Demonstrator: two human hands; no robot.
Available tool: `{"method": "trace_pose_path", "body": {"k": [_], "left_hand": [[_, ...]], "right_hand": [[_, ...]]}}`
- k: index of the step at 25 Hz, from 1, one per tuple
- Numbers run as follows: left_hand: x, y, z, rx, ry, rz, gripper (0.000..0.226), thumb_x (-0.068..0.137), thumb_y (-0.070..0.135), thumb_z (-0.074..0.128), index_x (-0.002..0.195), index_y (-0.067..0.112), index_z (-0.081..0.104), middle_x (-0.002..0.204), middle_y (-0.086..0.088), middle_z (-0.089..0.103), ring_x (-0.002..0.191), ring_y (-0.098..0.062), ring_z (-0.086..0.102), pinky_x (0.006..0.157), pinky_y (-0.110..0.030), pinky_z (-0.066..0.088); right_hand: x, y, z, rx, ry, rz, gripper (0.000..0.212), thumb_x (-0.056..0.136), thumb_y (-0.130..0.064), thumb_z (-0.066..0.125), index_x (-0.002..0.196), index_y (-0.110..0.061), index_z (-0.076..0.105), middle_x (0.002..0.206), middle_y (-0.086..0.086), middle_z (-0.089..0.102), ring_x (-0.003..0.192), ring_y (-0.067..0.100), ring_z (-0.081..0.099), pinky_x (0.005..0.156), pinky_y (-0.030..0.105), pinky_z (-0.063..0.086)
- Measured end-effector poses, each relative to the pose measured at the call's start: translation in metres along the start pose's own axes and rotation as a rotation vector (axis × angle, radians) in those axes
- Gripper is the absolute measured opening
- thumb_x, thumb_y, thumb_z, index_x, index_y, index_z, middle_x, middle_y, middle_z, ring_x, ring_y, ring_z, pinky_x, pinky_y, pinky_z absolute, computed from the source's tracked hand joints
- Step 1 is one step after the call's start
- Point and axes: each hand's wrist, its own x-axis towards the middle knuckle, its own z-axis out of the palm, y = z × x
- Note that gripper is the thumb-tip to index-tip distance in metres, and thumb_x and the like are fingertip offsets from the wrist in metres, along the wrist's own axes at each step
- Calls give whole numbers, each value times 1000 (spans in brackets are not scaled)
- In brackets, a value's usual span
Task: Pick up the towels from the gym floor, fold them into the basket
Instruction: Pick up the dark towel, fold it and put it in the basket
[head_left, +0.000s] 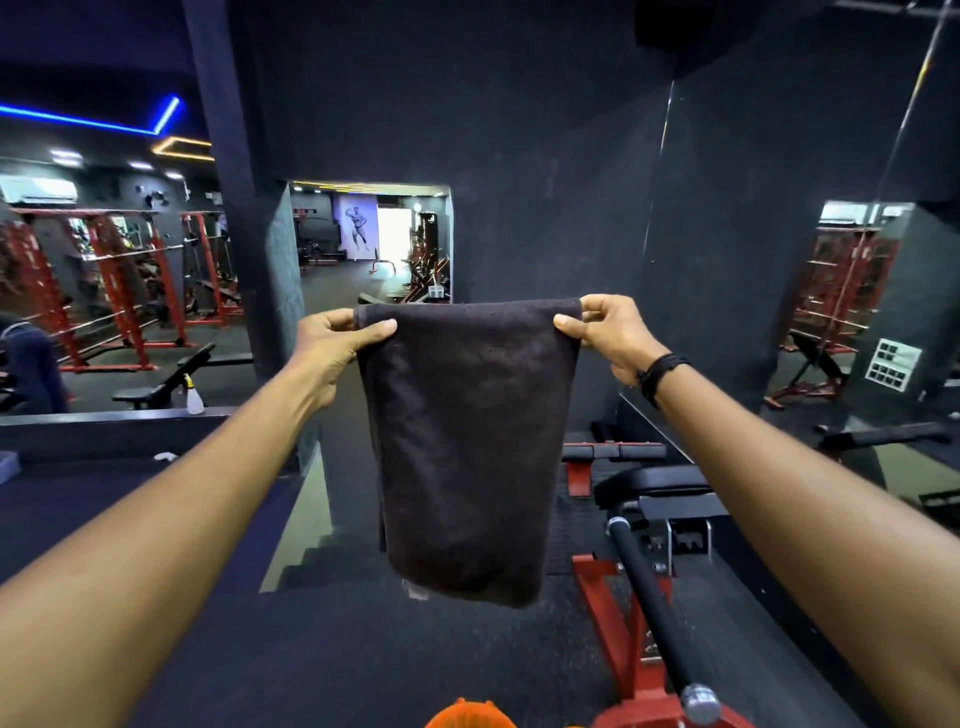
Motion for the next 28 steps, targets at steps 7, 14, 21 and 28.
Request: {"method": "trace_pose_path", "body": {"k": [7, 14, 21, 28], "left_hand": [[2, -3, 3, -32, 128, 26, 32, 65, 8, 85, 67, 19, 55, 58, 7, 59, 65, -13, 53, 62, -28, 46], [3, -3, -11, 440, -237, -216, 45, 63, 5, 86, 84, 16, 48, 79, -5, 53, 69, -14, 54, 52, -25, 48], [-2, -7, 1, 315, -479, -258, 94, 26, 54, 93, 109, 18, 68, 105, 3, 74, 99, -14, 69, 80, -26, 56], [-4, -48, -12, -53, -208, -396, 16, 84, 25, 69, 94, 13, 68, 97, -5, 73, 87, -18, 66, 73, -26, 55]], "right_hand": [[1, 7, 0, 62, 193, -24, 39, 71, -2, 81, 67, -18, 46, 64, 0, 53, 58, 9, 52, 47, 19, 48], [-15, 13, -10, 2, -147, 219, 34, 77, 4, 75, 88, -14, 48, 69, 4, 56, 57, 10, 59, 46, 20, 51], [-11, 6, -4, 86, -463, 333, 71, 59, -33, 83, 123, -11, 60, 118, 9, 68, 104, 22, 65, 91, 42, 52], [-18, 40, 3, 255, -444, 402, 43, 81, -21, 70, 122, -10, 62, 107, 3, 71, 93, 16, 67, 78, 30, 56]]}}
